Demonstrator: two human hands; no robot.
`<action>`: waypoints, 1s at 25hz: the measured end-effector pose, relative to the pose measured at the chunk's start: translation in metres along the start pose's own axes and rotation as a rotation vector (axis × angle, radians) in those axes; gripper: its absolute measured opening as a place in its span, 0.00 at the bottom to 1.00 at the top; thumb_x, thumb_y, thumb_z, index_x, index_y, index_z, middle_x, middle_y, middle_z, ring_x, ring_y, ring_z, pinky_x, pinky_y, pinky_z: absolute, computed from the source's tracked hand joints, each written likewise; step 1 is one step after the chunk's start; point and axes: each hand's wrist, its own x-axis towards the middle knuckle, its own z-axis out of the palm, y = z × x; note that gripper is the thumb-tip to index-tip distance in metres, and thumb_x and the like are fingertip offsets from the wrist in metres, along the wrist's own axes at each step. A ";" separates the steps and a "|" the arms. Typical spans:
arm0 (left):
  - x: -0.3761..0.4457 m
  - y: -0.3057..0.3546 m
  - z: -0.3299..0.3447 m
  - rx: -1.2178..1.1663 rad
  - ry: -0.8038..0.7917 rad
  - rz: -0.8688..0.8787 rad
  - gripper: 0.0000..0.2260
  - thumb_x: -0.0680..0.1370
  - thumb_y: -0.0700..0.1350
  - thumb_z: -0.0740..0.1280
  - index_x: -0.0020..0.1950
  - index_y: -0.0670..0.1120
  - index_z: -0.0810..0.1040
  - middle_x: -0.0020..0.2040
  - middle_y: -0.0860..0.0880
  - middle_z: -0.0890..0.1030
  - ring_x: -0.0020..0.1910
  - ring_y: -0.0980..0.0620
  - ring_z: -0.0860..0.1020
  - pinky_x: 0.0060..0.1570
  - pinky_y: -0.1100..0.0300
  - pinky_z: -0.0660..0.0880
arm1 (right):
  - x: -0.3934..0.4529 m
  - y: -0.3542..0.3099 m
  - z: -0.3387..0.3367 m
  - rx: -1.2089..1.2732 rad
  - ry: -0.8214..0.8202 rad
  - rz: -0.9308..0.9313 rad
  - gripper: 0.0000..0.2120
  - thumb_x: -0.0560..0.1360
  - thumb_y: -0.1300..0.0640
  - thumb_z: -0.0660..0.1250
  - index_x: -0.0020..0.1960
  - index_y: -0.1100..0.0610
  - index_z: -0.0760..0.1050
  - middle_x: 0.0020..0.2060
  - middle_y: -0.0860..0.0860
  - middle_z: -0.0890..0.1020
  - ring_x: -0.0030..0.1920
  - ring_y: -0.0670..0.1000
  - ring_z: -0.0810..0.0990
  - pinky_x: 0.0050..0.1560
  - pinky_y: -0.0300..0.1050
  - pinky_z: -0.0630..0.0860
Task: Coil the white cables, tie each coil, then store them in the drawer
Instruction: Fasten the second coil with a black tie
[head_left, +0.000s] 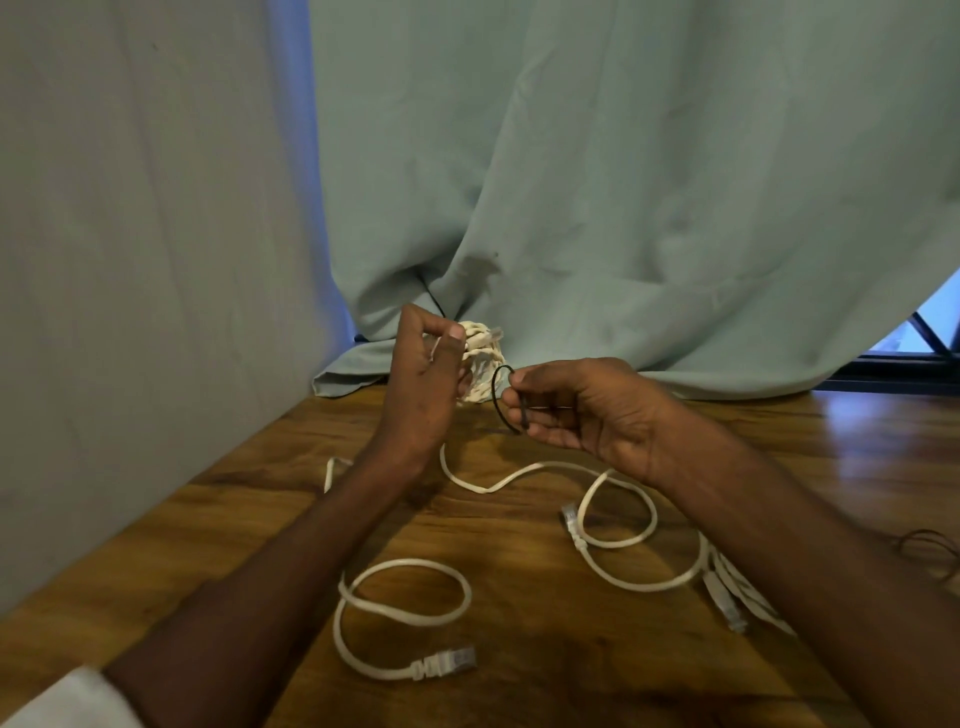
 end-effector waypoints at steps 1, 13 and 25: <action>-0.001 0.000 0.001 0.003 -0.026 0.017 0.03 0.87 0.42 0.61 0.55 0.44 0.71 0.44 0.49 0.82 0.37 0.58 0.79 0.37 0.62 0.76 | 0.000 0.000 0.001 -0.011 0.018 0.004 0.05 0.76 0.61 0.74 0.50 0.61 0.85 0.45 0.56 0.88 0.42 0.51 0.87 0.45 0.43 0.82; -0.009 0.008 0.014 -0.148 -0.261 0.156 0.01 0.86 0.41 0.63 0.55 0.44 0.73 0.55 0.36 0.83 0.52 0.38 0.84 0.47 0.53 0.82 | -0.006 0.000 0.016 0.491 0.026 0.262 0.04 0.79 0.64 0.69 0.46 0.60 0.81 0.37 0.53 0.84 0.38 0.48 0.81 0.40 0.42 0.74; -0.011 0.007 0.013 -0.207 -0.270 -0.066 0.05 0.85 0.42 0.64 0.52 0.41 0.75 0.53 0.37 0.84 0.45 0.48 0.80 0.45 0.57 0.77 | -0.016 0.006 0.029 0.753 -0.040 0.125 0.14 0.68 0.57 0.66 0.51 0.61 0.80 0.40 0.54 0.78 0.40 0.50 0.73 0.44 0.45 0.70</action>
